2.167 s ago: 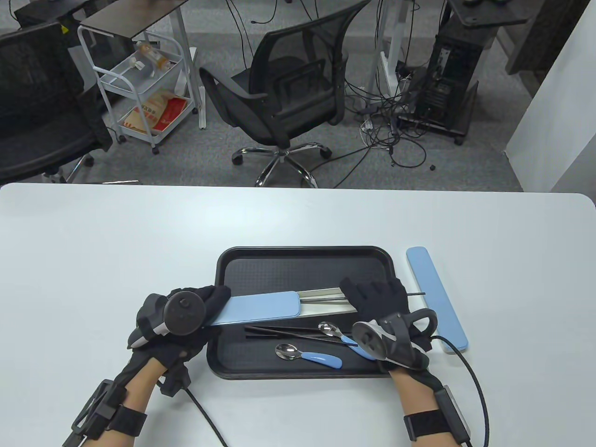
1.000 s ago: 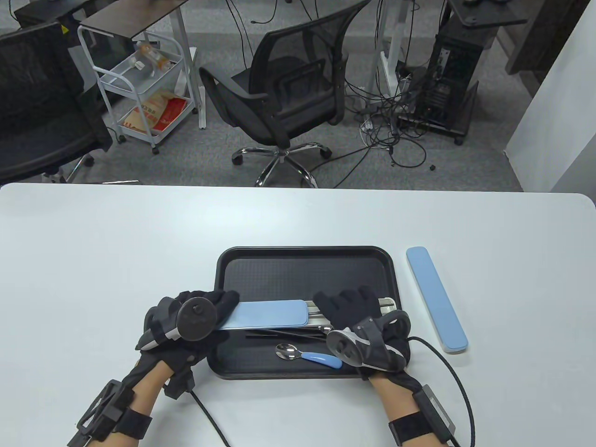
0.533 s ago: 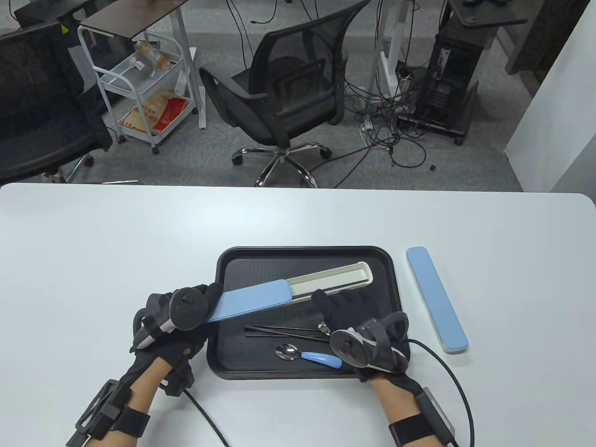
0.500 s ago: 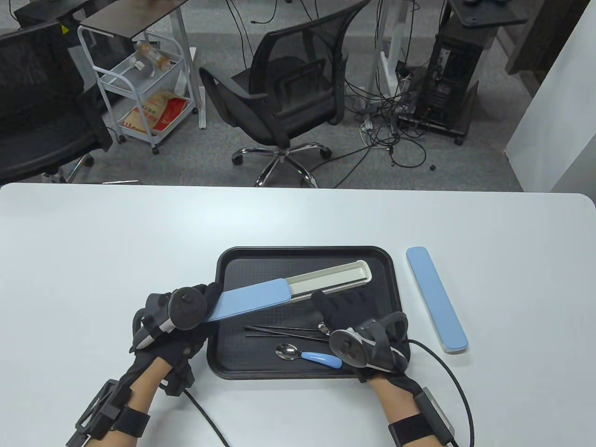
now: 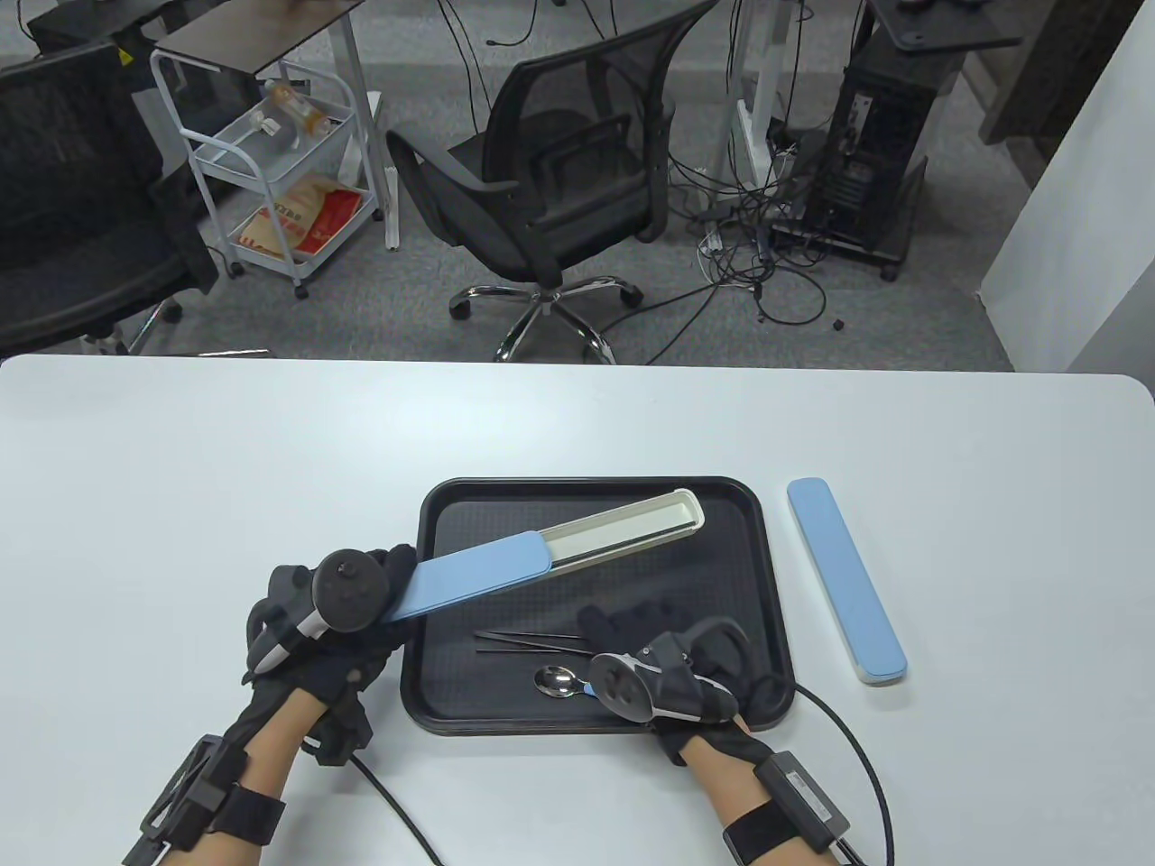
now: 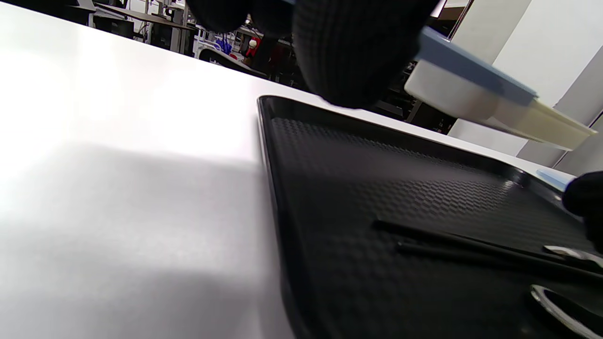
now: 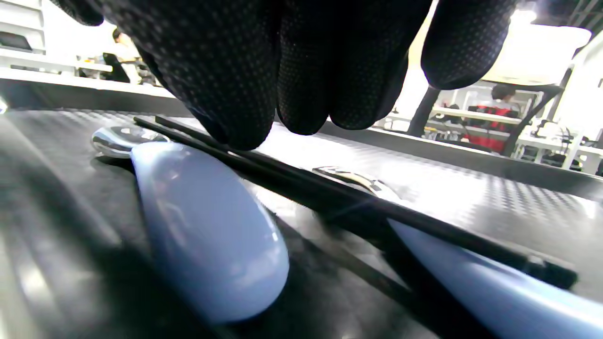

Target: Slide to open lunch boxes and place utensils

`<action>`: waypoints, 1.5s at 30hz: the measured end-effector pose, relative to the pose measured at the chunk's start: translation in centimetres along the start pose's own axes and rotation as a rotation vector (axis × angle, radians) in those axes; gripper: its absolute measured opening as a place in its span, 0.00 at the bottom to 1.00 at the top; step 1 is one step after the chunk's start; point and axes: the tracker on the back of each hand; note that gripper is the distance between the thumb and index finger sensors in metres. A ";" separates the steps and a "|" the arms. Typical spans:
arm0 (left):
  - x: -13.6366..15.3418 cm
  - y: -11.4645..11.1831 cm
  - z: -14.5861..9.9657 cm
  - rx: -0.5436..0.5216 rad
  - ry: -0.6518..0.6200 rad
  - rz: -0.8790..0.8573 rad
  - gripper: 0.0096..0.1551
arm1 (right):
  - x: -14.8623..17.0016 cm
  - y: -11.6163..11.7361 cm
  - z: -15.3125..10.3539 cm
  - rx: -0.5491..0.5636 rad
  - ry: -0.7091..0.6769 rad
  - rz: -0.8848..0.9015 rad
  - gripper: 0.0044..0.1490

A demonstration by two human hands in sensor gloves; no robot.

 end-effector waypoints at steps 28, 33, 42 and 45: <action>0.0 -0.1 0.0 0.023 0.010 0.022 0.50 | -1.3 0.6 1.1 -0.085 -0.050 -0.048 0.39; 0.1 0.0 0.0 0.019 0.016 0.011 0.50 | -0.7 0.2 0.6 -0.028 -0.039 -0.019 0.40; 0.9 1.1 -0.2 -0.038 0.028 -0.096 0.50 | 2.6 -1.4 -0.4 0.075 0.074 0.078 0.32; 1.4 1.7 -0.3 -0.074 0.044 -0.146 0.50 | 4.1 -1.6 -1.1 0.089 0.133 0.083 0.29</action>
Point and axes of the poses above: the tracker on the back of each hand, its own x axis roughly to the little-finger side, its own z axis roughly from the wrist to the fingertips, y = z × x, and after that the axes turned 10 degrees about -z, right-handed
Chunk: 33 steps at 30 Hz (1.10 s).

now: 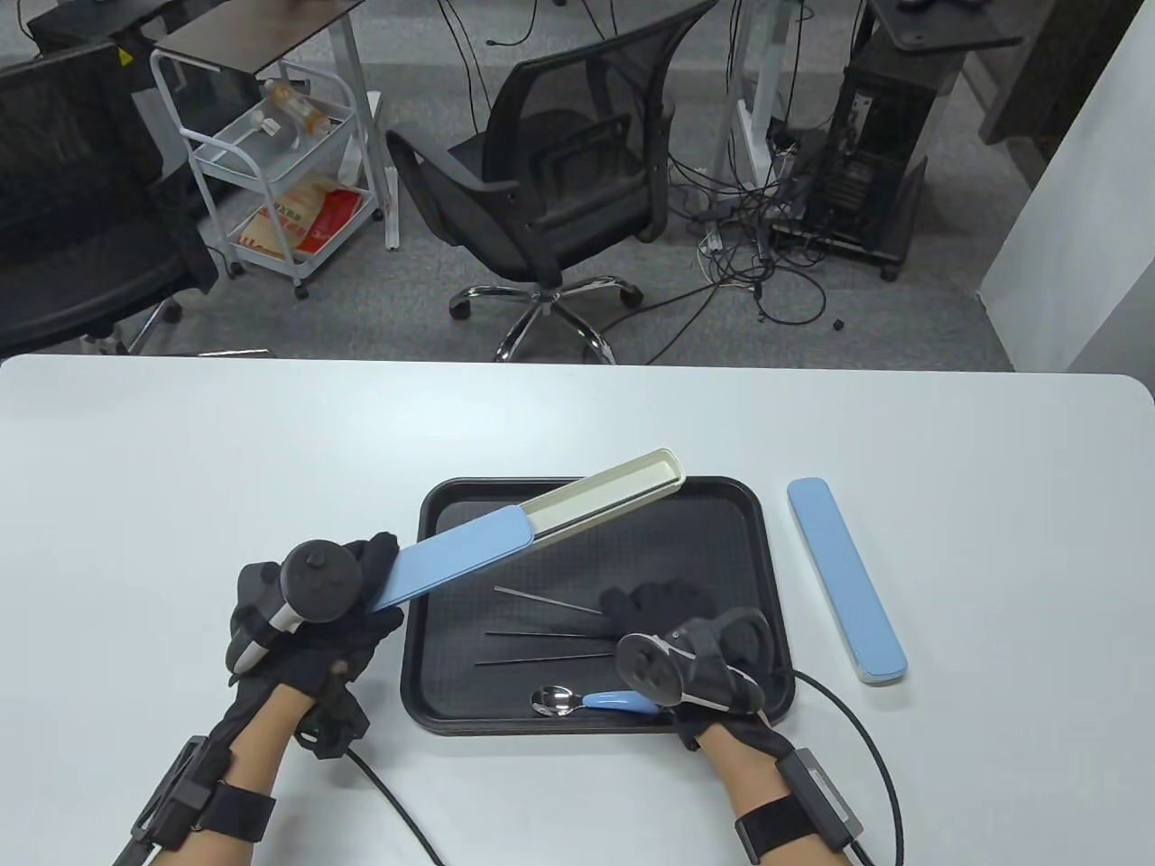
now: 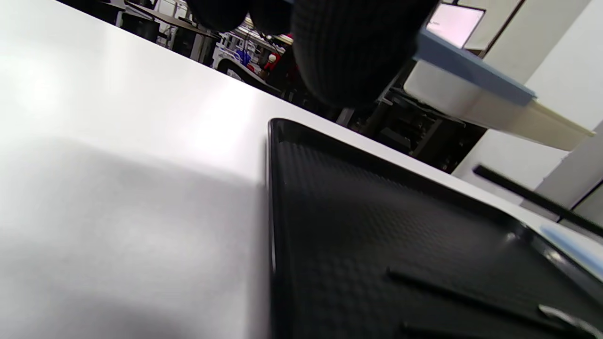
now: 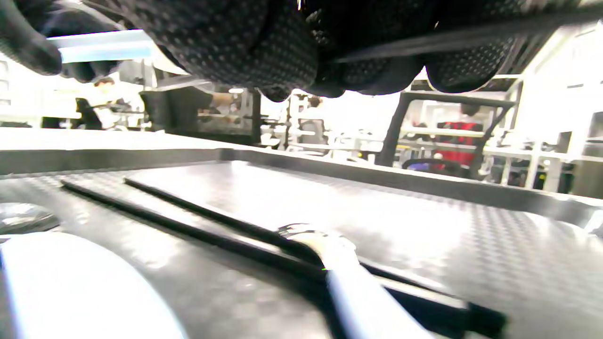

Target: Slide to open lunch boxes and place utensils

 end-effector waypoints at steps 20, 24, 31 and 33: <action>0.4 0.2 0.0 -0.029 -0.014 0.008 0.50 | 9.7 -1.2 -3.2 0.081 0.344 0.139 0.29; 0.3 0.0 -0.1 -0.030 -0.024 0.040 0.50 | 11.1 -1.1 -3.8 0.090 0.396 0.150 0.29; 0.1 -0.2 -0.2 -0.055 -0.066 0.133 0.51 | 13.1 -1.0 -5.0 0.105 0.460 0.143 0.29; 0.1 -0.4 -0.1 -0.044 -0.081 0.136 0.51 | 13.3 -1.0 -5.1 0.110 0.463 0.130 0.29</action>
Point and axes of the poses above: the tracker on the back of each hand, its own x axis roughly to the little-finger side, its own z axis roughly from the wrist to the fingertips, y = z × x, and after that the axes turned 10 degrees about -z, right-handed
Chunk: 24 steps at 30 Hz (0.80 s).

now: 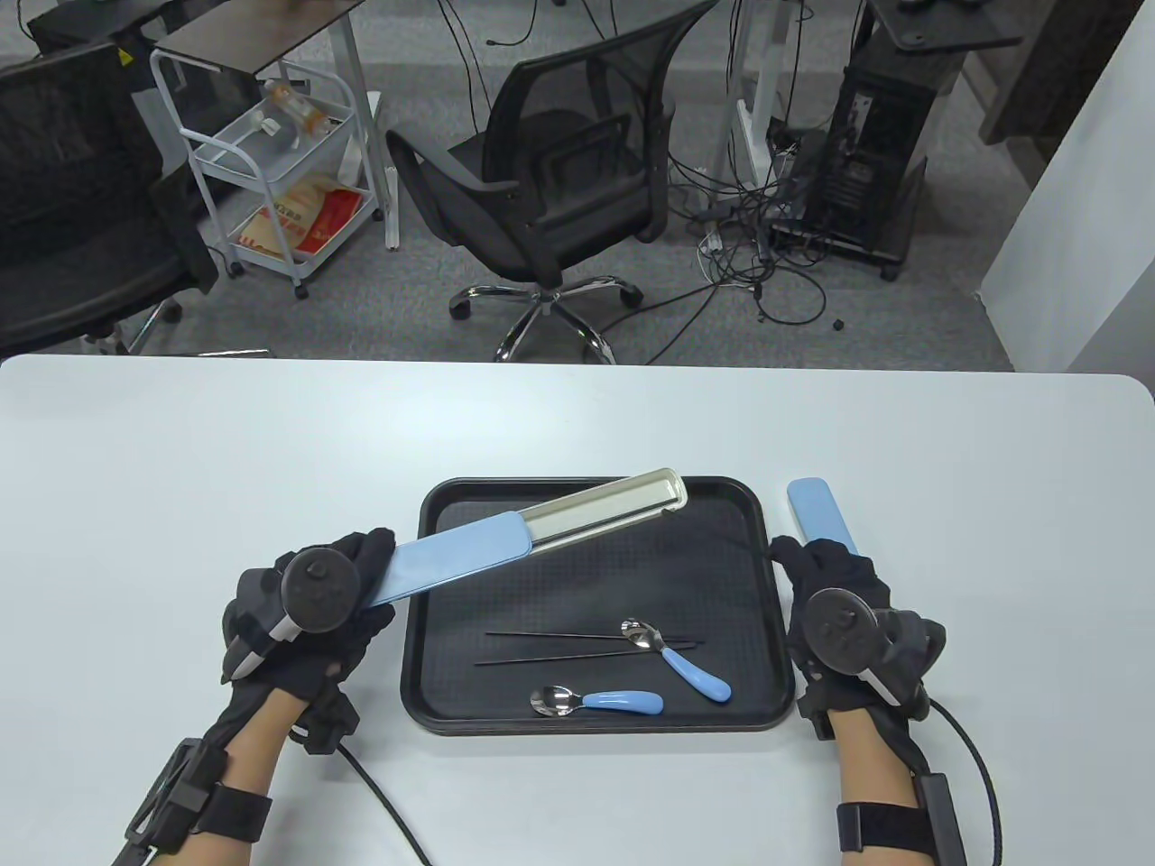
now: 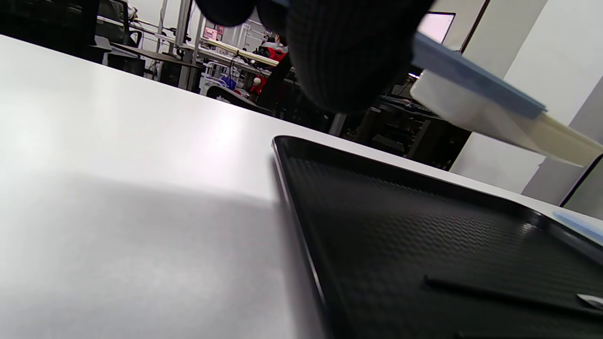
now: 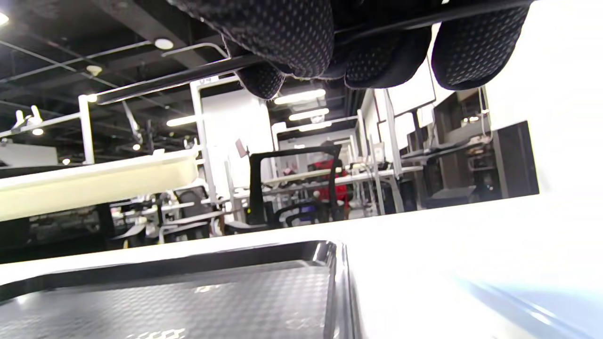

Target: Slide to open lunch boxes and place utensils

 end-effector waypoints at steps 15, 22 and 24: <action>-1.3 -0.9 -0.2 0.037 -0.127 0.064 0.51 | -2.5 -0.4 -0.2 0.044 -0.139 -0.113 0.28; -1.8 -1.3 -0.2 0.047 -0.158 0.095 0.51 | -5.0 0.0 -0.3 0.055 -0.241 -0.174 0.28; -1.8 -1.4 -0.2 0.053 -0.170 0.092 0.51 | -5.6 0.1 -0.3 0.041 -0.259 -0.184 0.27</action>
Point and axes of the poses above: the tracker on the back of each hand, its own x axis roughly to the little-finger side, its own z axis roughly from the wrist to the fingertips, y = z × x, and after that the axes turned 10 degrees about -z, right-handed
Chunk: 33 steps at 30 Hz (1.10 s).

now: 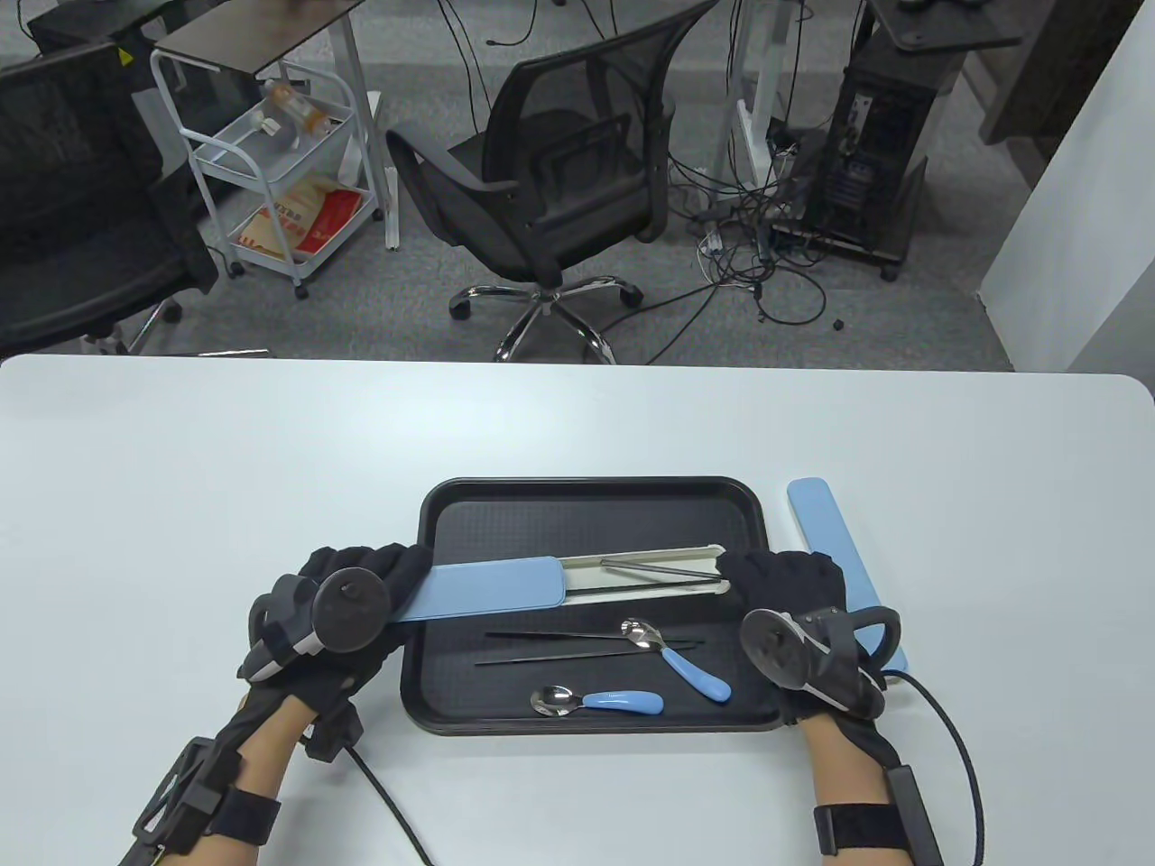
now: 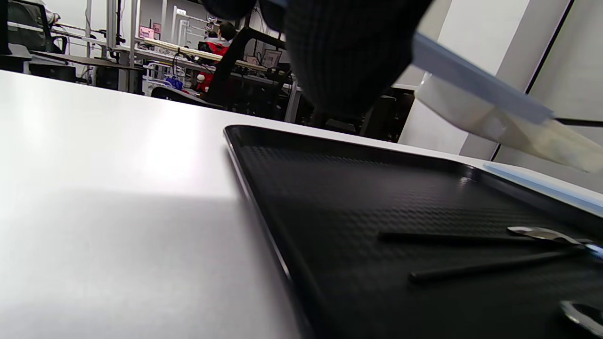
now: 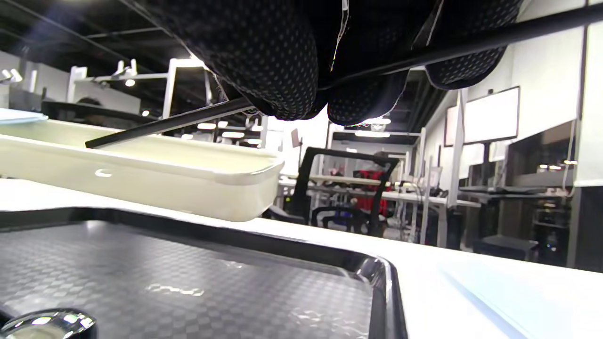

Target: Slide to open lunch boxes and place utensils

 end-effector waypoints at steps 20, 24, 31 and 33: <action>-1.0 -0.8 0.1 0.046 -0.076 0.027 0.51 | -5.3 -0.4 0.6 0.038 -0.177 -0.005 0.27; -1.2 -1.0 0.1 0.053 -0.084 0.015 0.50 | -6.0 -0.4 0.6 0.033 -0.197 0.001 0.27; -1.3 -1.1 0.1 0.060 -0.087 0.013 0.51 | -6.8 -0.7 0.6 0.046 -0.208 -0.003 0.26; -1.3 -1.1 0.1 0.060 -0.086 0.010 0.50 | -6.8 -0.6 0.5 0.048 -0.208 0.001 0.26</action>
Point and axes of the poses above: the tracker on the back of each hand, its own x axis roughly to the little-finger side, its own z axis roughly from the wrist to the fingertips, y = z × x, and after that the axes turned 10 degrees about -z, right-handed
